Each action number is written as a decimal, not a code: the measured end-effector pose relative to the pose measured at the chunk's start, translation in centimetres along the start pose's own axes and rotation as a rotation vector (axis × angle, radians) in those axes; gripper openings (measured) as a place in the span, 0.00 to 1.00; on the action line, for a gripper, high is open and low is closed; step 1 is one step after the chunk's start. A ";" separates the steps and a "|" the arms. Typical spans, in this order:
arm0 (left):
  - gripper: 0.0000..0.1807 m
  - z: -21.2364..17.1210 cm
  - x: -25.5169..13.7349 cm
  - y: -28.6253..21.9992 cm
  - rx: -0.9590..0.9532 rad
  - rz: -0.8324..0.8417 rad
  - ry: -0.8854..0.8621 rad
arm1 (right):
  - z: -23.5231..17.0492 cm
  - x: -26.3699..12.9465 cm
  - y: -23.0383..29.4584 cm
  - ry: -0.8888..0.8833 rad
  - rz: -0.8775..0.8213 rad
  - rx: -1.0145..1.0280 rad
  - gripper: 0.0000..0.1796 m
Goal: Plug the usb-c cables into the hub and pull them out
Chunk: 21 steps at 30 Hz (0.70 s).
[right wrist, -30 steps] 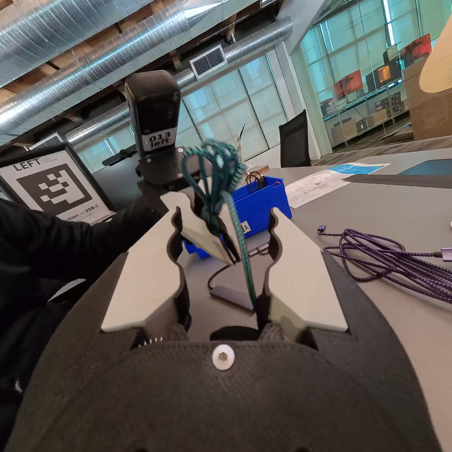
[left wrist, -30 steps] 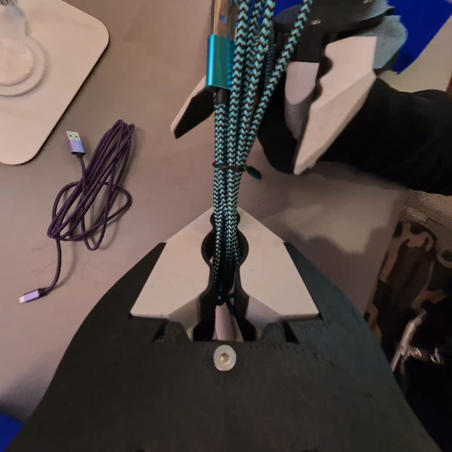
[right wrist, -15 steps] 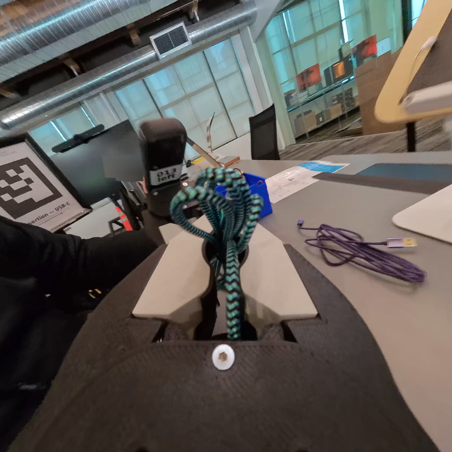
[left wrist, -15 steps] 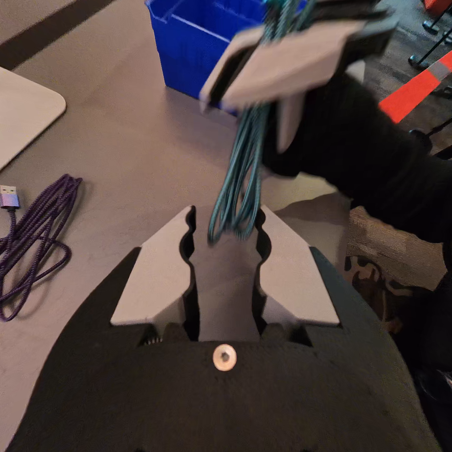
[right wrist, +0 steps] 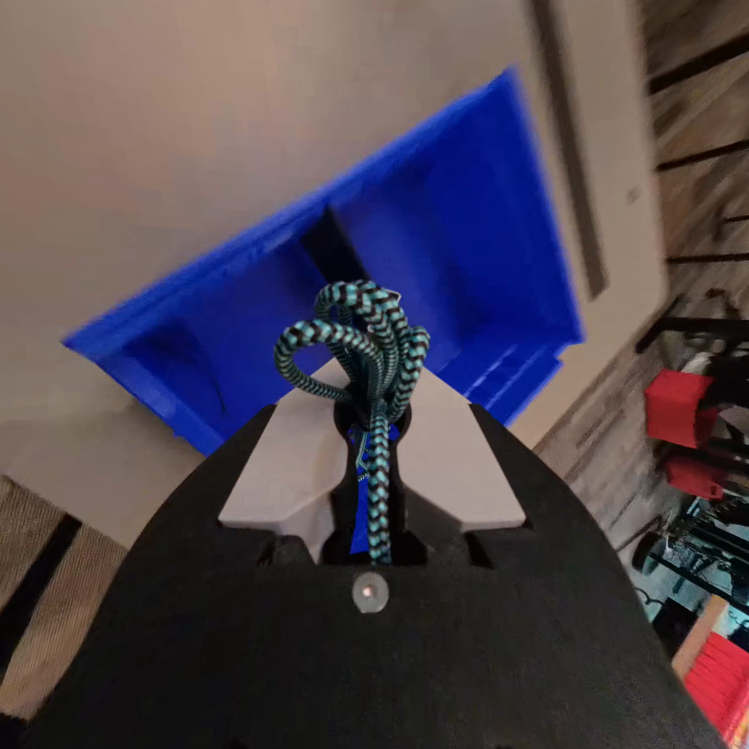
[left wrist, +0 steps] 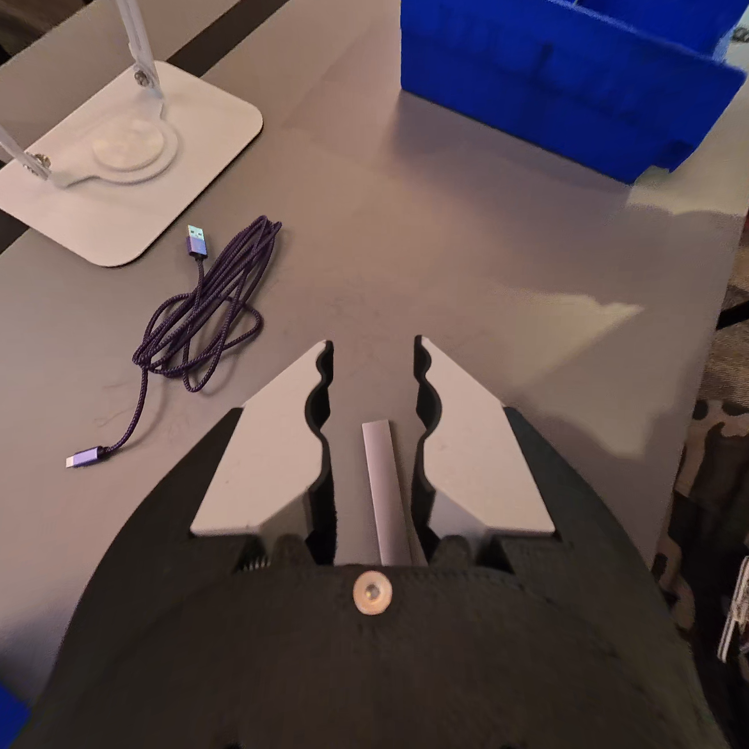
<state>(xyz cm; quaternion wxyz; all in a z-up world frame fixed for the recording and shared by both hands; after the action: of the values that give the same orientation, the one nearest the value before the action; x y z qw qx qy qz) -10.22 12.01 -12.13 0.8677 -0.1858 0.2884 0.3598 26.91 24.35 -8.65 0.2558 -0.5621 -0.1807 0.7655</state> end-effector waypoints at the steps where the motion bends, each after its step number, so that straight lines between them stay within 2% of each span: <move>1: 0.21 -0.3 0.1 0.0 0.005 0.005 0.014 | -1.0 1.6 1.0 0.054 0.055 -0.035 0.02; 4: 0.21 -0.8 0.1 0.2 0.009 0.002 0.047 | -3.3 5.7 3.3 0.174 0.168 -0.083 0.02; 7: 0.21 -0.9 0.0 0.5 -0.005 -0.007 0.053 | -4.1 7.9 5.7 0.224 0.321 -0.065 0.05; 8: 0.21 -0.9 0.0 0.6 -0.008 -0.006 0.058 | -4.6 8.5 6.2 0.261 0.354 -0.053 0.12; 9: 0.21 -1.0 0.1 0.7 -0.010 -0.006 0.063 | -5.1 9.0 6.3 0.311 0.369 -0.041 0.22; 10: 0.21 -1.0 0.1 0.8 -0.013 -0.008 0.064 | -4.7 9.1 6.3 0.295 0.396 -0.008 0.25; 11: 0.21 -1.0 0.2 0.8 -0.015 -0.010 0.065 | -4.4 9.1 5.9 0.282 0.392 0.005 0.32; 13: 0.21 -1.1 0.4 0.9 -0.012 -0.007 0.072 | -4.4 8.6 4.8 0.313 0.344 0.007 0.37; 21: 0.21 -2.0 0.5 2.4 -0.055 0.017 0.110 | -1.6 2.5 1.8 0.205 0.157 0.078 0.38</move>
<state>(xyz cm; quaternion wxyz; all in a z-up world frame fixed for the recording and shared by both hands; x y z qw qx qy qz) -12.42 12.79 -14.23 0.8420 -0.2265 0.3274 0.3640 27.47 24.39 -12.08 0.2337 -0.6394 -0.0791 0.7282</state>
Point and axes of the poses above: each gripper's, where its closed fingertips meet, x out along the fingers, z out of its top, y = z × x across the jaws, the point moved 3 cm from there along -x, back along the fingers, and after that the axes turned 7 degrees about -z, right-handed, at the moved point
